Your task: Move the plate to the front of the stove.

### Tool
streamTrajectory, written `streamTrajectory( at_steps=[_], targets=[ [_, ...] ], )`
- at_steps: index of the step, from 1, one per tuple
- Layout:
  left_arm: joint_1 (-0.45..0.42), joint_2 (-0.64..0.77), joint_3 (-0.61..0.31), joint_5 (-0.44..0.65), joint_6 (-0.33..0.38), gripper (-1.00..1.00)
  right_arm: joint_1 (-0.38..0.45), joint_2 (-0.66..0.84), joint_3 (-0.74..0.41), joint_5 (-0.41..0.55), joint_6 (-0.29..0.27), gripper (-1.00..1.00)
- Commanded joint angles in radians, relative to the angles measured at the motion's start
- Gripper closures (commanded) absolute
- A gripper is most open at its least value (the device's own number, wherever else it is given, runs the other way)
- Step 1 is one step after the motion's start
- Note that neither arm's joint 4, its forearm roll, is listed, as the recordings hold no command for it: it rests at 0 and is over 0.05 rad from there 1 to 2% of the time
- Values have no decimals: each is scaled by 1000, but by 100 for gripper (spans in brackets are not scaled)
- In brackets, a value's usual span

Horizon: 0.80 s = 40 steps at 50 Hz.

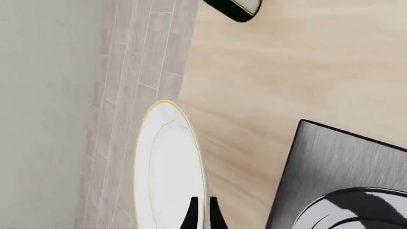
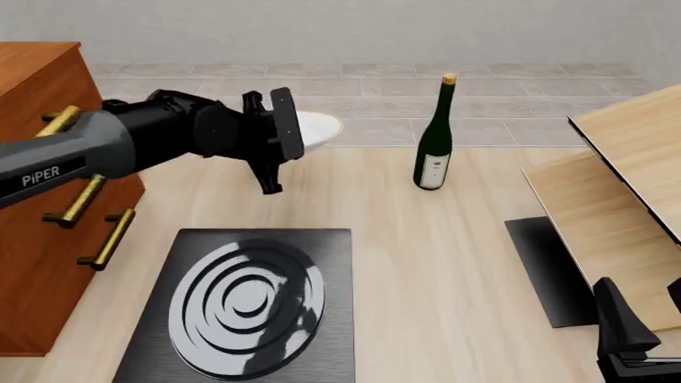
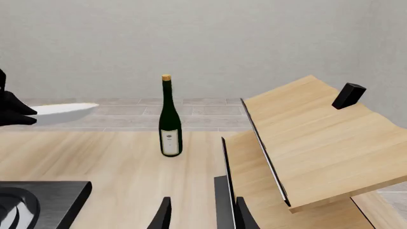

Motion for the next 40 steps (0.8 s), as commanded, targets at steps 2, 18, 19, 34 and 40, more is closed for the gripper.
streamTrajectory(
  at_steps=[2, 18, 19, 34, 40],
  targets=[
    [6, 56, -50, 5, -28, 100, 0, 0, 0, 0, 0, -100],
    [20, 100, -30, -27, -38, 100, 0, 0, 0, 0, 0, -100],
    [23, 106, -36, -29, -41, 100, 0, 0, 0, 0, 0, -100],
    [50, 152, -65, -24, -37, 100, 0, 0, 0, 0, 0, -100],
    [61, 174, -89, -23, -46, 100, 0, 0, 0, 0, 0, -100]
  ],
)
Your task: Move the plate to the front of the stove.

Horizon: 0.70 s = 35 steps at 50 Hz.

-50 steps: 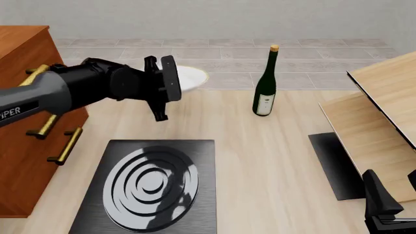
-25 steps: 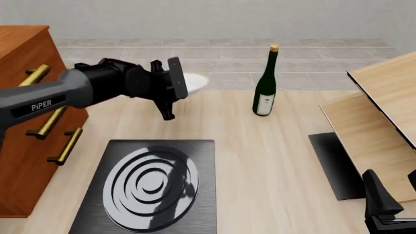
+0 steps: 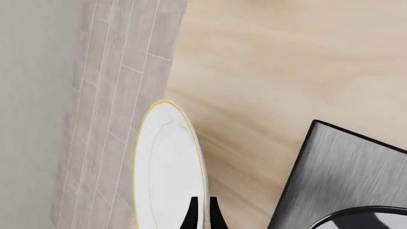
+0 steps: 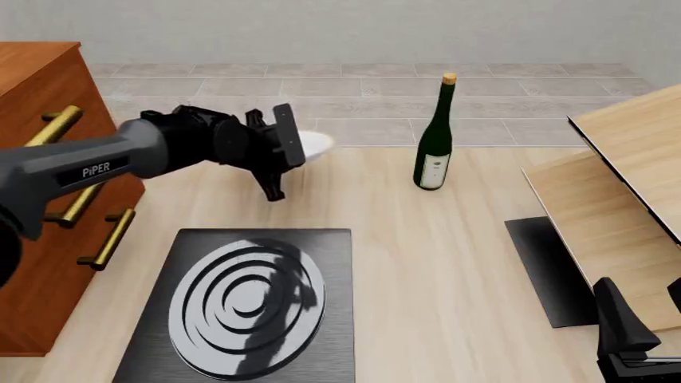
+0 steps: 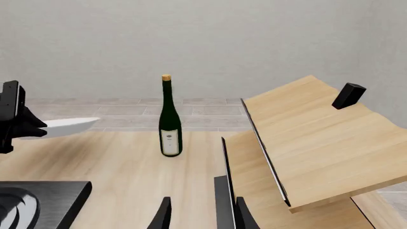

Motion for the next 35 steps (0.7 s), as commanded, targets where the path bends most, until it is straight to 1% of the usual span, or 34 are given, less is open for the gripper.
streamTrajectory(
  at_steps=[1, 19, 22, 28, 35],
  targets=[
    [18, 33, -38, 1, -9, 100, 0, 0, 0, 0, 0, -100],
    [33, 73, -68, -1, -21, 100, 0, 0, 0, 0, 0, -100],
    [43, 83, -62, -12, -4, 100, 0, 0, 0, 0, 0, -100],
    [40, 93, -64, -11, -9, 100, 0, 0, 0, 0, 0, -100],
    [32, 103, -46, -19, -20, 100, 0, 0, 0, 0, 0, -100]
  ],
)
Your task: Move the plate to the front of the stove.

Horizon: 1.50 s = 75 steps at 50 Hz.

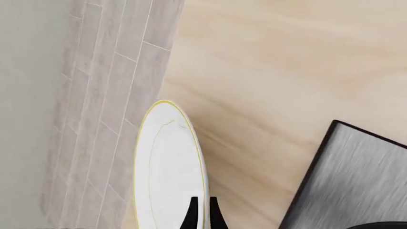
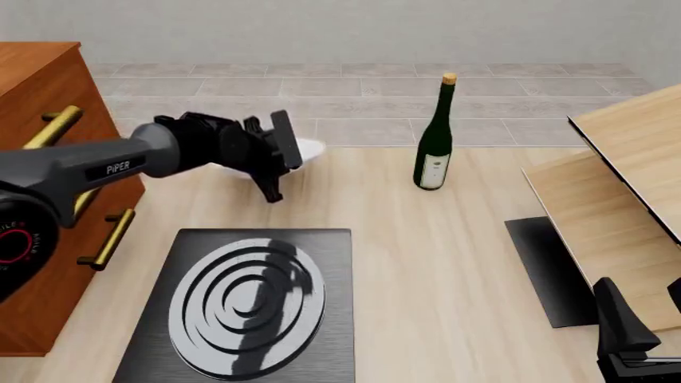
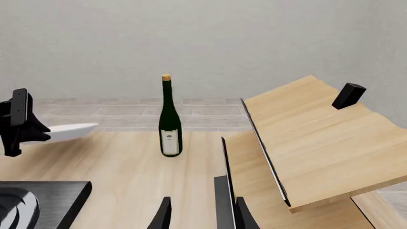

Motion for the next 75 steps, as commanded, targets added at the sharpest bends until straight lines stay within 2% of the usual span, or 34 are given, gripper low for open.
streamTrajectory(
  at_steps=[1, 25, 31, 32, 38, 40, 42, 44, 51, 62, 75],
  targets=[
    [-3, 16, 7, -15, -4, 100, 0, 0, 0, 0, 0, -100],
    [-22, 24, 32, -14, -36, 100, 0, 0, 0, 0, 0, -100],
    [0, 30, 4, -3, -36, 100, 0, 0, 0, 0, 0, -100],
    [2, 30, 1, -4, -37, -100, 0, 0, 0, 0, 0, -100],
    [-4, 8, 4, 21, -33, -100, 0, 0, 0, 0, 0, -100],
    [-2, 3, -23, 39, -45, -100, 0, 0, 0, 0, 0, -100],
    [-2, -16, -1, 23, -20, -100, 0, 1, 0, 0, 0, -100],
    [-7, -20, -26, 48, -35, -100, 0, 0, 0, 0, 0, -100],
    [-23, -64, -27, 75, -37, -100, 0, 0, 0, 0, 0, -100],
    [-91, -153, 37, 133, -99, -100, 0, 0, 0, 0, 0, -100],
    [-104, -239, 97, 126, -90, -100, 0, 0, 0, 0, 0, -100]
  ],
)
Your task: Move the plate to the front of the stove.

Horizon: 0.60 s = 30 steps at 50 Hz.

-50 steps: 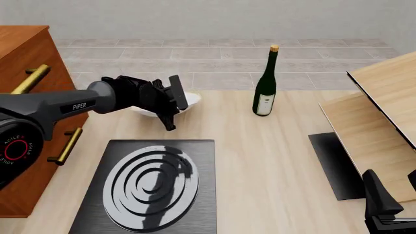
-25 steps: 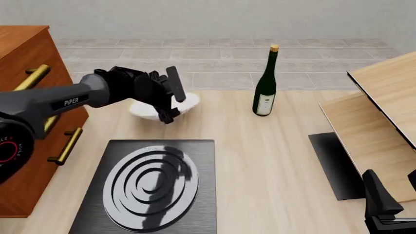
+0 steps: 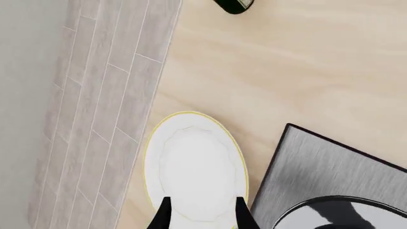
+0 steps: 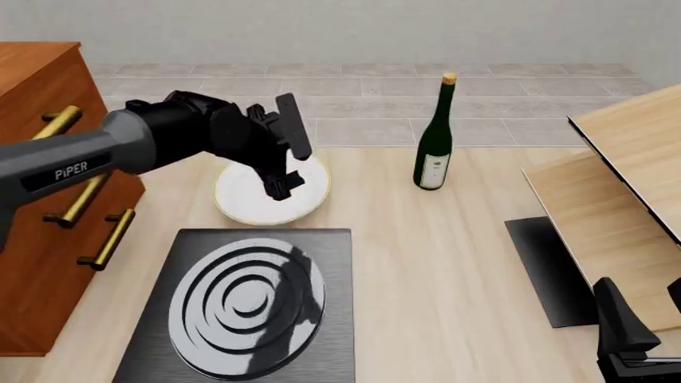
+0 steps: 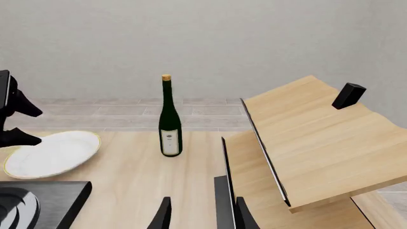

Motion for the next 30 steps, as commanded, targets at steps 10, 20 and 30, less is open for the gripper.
streamTrajectory(
  at_steps=[10, 20, 30],
  targets=[
    [-34, -180, 143, -57, 13, -100, 0, 0, 0, 0, 0, -100],
    [-48, -291, 257, -156, 15, -100, 0, 0, 0, 0, 0, -100],
    [-73, -397, 343, -238, -7, -100, 0, 0, 0, 0, 0, -100]
  ],
)
